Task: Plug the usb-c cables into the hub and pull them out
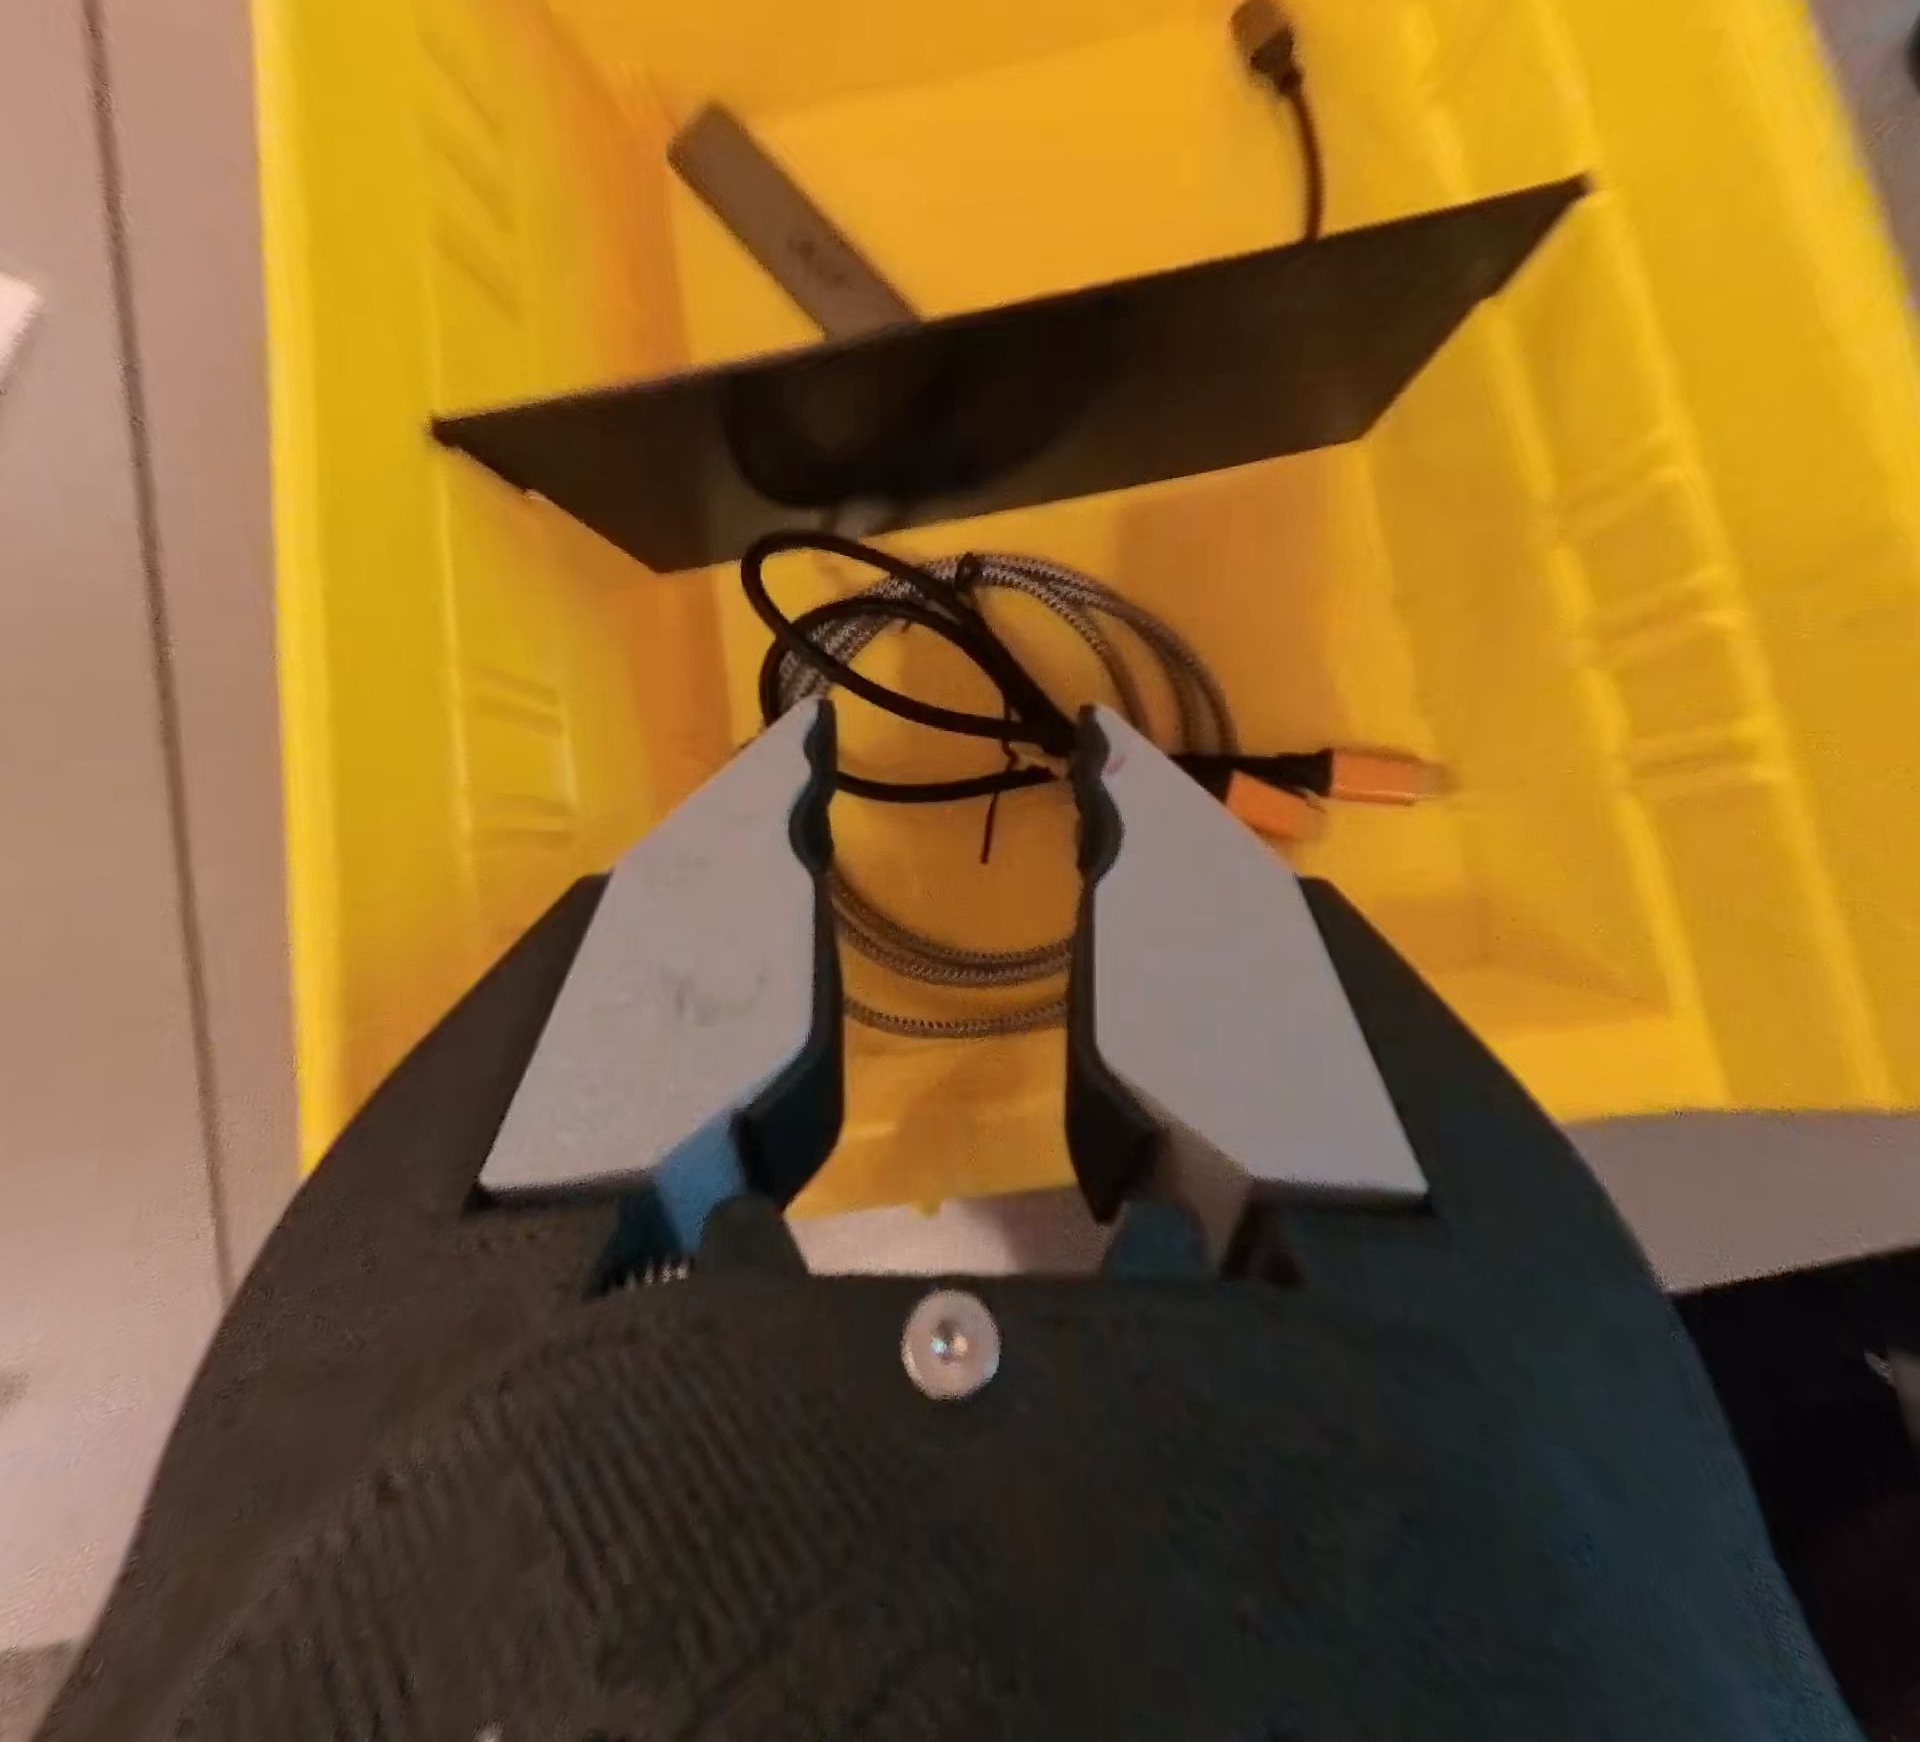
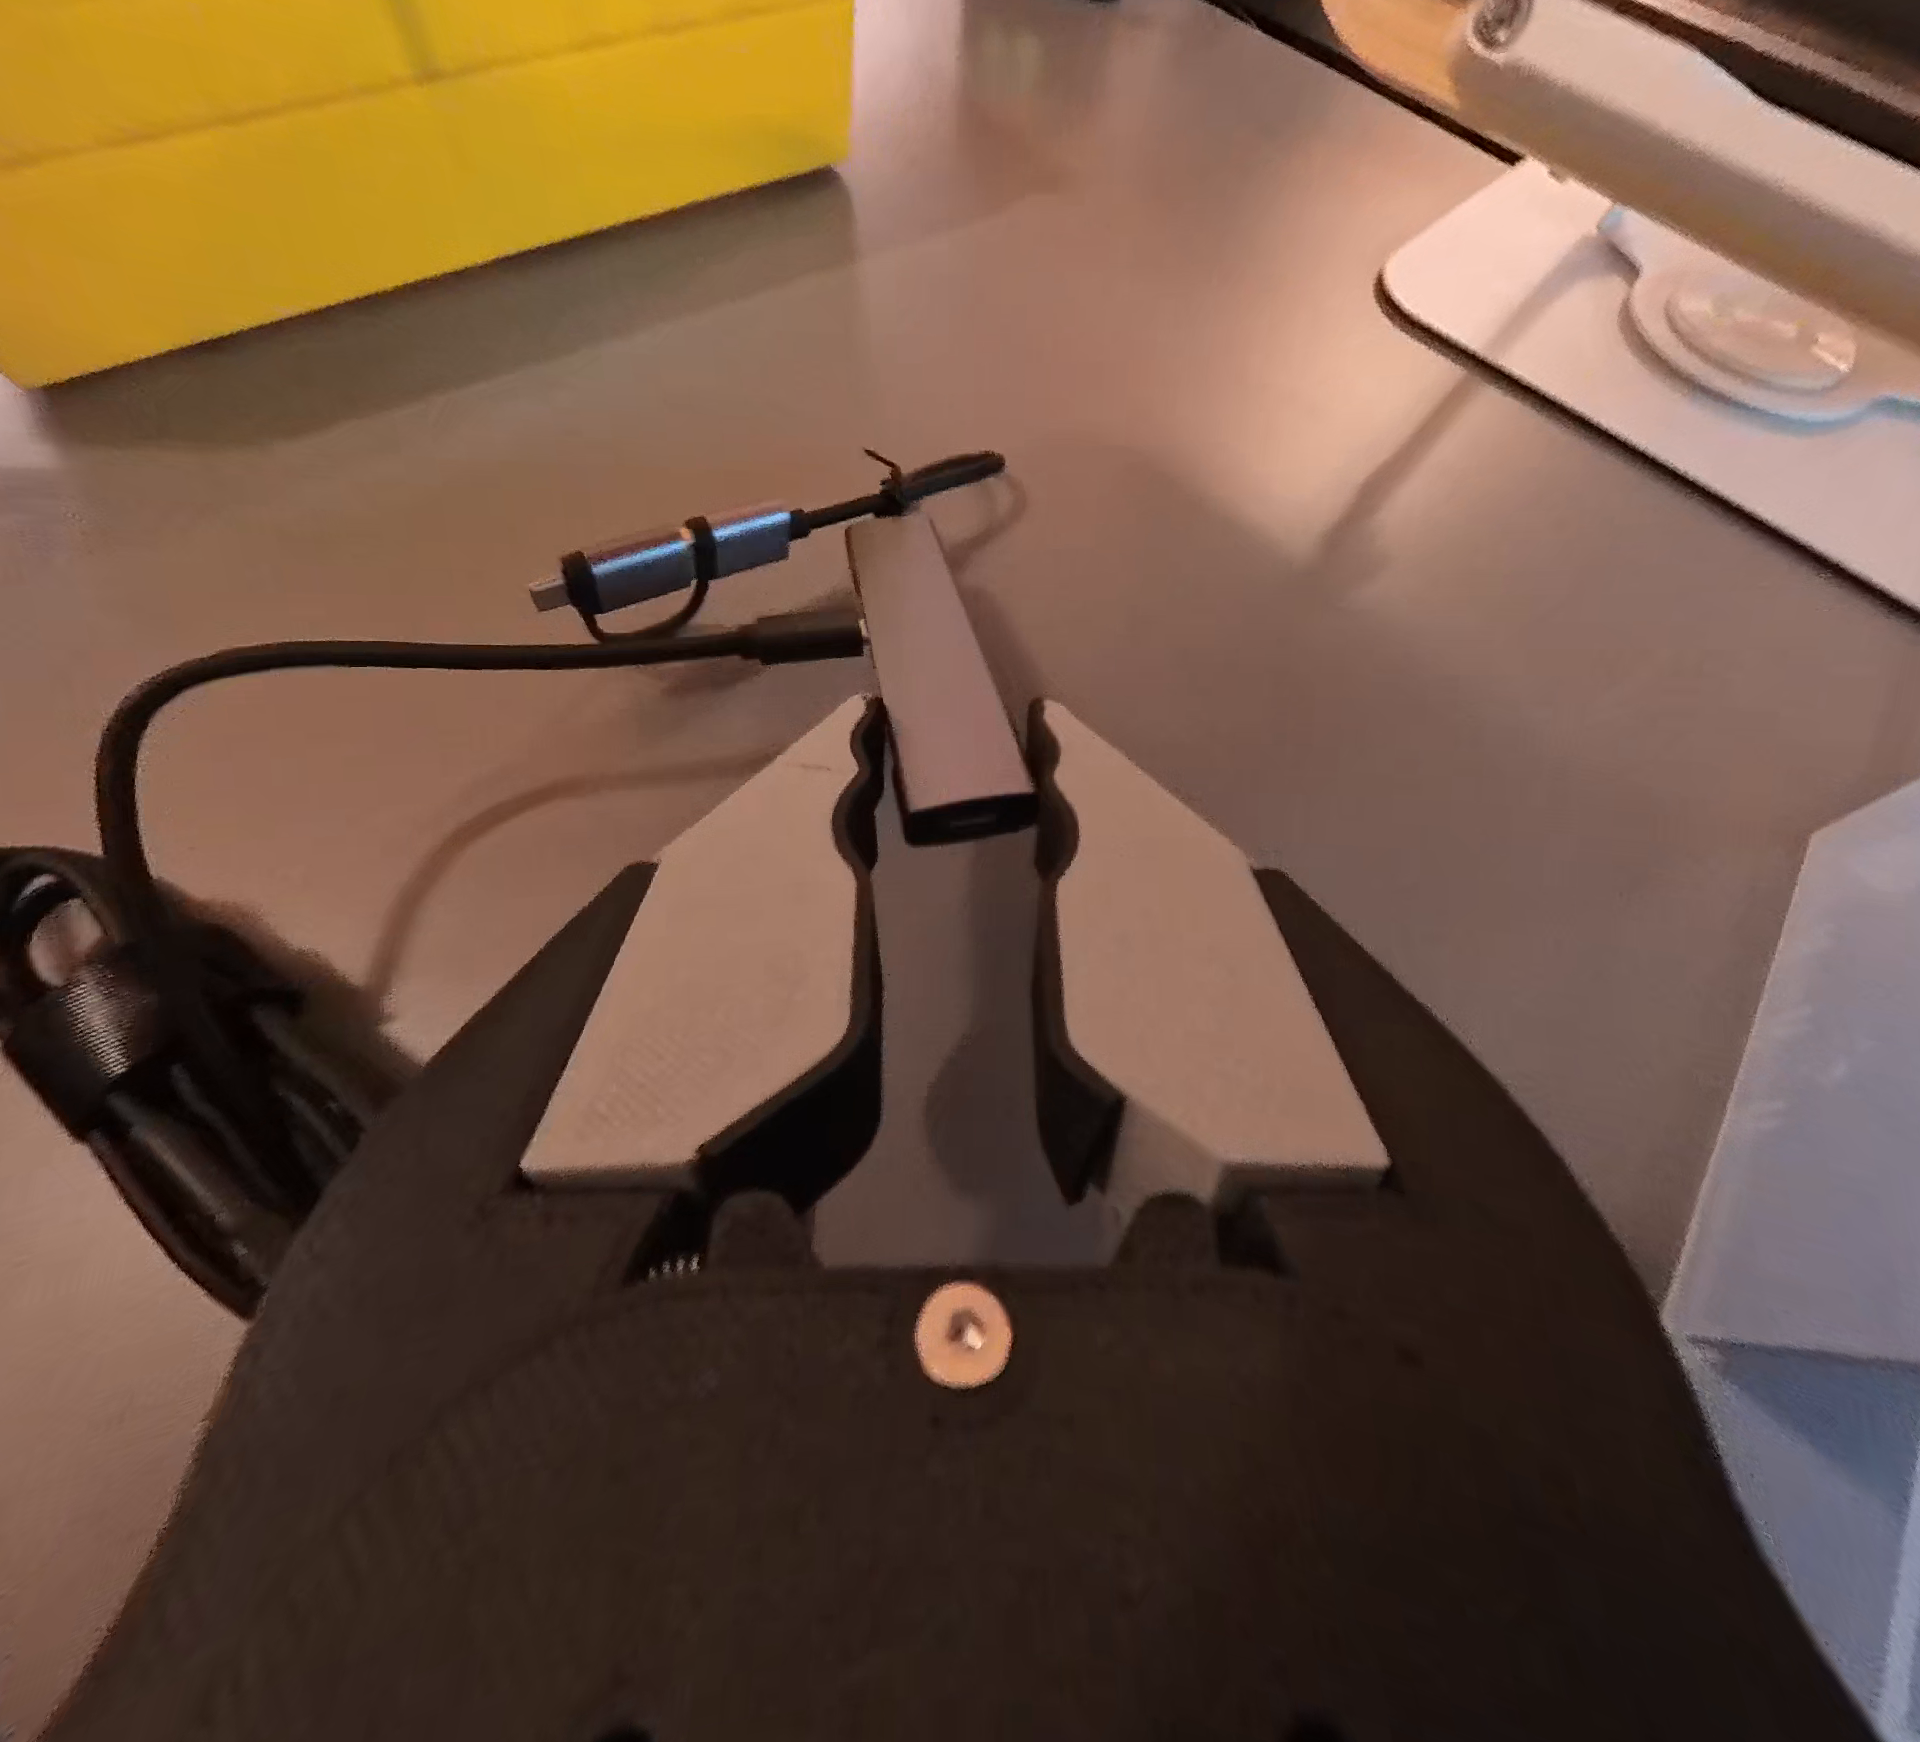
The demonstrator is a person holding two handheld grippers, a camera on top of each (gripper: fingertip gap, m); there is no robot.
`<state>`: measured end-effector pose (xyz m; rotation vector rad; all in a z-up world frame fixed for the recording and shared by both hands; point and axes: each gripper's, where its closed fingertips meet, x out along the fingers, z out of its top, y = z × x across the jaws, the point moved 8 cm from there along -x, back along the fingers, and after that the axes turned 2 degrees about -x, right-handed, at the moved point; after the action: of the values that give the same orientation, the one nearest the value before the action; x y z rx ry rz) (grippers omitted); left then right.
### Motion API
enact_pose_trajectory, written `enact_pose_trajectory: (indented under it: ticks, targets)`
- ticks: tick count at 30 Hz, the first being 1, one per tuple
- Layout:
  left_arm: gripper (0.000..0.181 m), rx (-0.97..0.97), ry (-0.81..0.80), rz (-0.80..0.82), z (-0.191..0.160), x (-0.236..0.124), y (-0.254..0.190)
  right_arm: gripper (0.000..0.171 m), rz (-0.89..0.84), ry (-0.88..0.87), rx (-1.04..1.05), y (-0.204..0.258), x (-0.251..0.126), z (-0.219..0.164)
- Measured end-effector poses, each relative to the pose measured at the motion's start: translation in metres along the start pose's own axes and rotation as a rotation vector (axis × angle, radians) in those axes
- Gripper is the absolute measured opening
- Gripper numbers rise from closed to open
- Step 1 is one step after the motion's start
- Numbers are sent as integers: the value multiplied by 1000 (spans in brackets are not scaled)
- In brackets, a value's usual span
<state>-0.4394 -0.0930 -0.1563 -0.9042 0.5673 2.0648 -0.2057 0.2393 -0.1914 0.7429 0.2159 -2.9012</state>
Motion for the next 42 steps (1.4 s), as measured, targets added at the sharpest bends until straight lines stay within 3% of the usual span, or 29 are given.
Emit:
enact_pose_trajectory:
  ticks: [1,4,9,17,19,22,24,26,29,32,38,39,42]
  targets:
    - [43,-25,15,-2,-4,7,4,25,-10,16,11,-2,1,-2]
    - [32,-100,10,-72,-7,21,5,25,-18,47,6,-2,3,-4]
    - [6,-101,-84,-23,2,18,14,33,-86,110,-45,-2,7,-8]
    - [1,32,-442,120,55,-72,9,45,-135,-9,45,-14,-5,-1]
    - [0,73,-569,36,70,-104,-8,45,-159,-75,60,-17,-13,4]
    - [1,153,-729,-230,84,-144,-51,45,-167,-162,98,-17,-32,14]
    - [2,164,-772,-381,85,-162,-76,42,-86,-221,85,-5,-51,32]
    - [1,148,-819,-513,85,-173,-101,35,114,-275,42,20,-70,54]
    - [2,133,-858,-731,81,-178,-140,39,437,-328,-12,64,-95,76]
    - [1,81,-883,-920,79,-177,-175,41,599,-348,-28,93,-103,83]
    - [1,33,-855,-1051,77,-157,-219,22,753,-397,51,111,-102,88]
    - [1,11,-842,-1065,77,-152,-223,6,747,-388,48,110,-101,87]
    - [1,-53,-818,-1057,79,-140,-227,5,630,-328,9,98,-100,82]
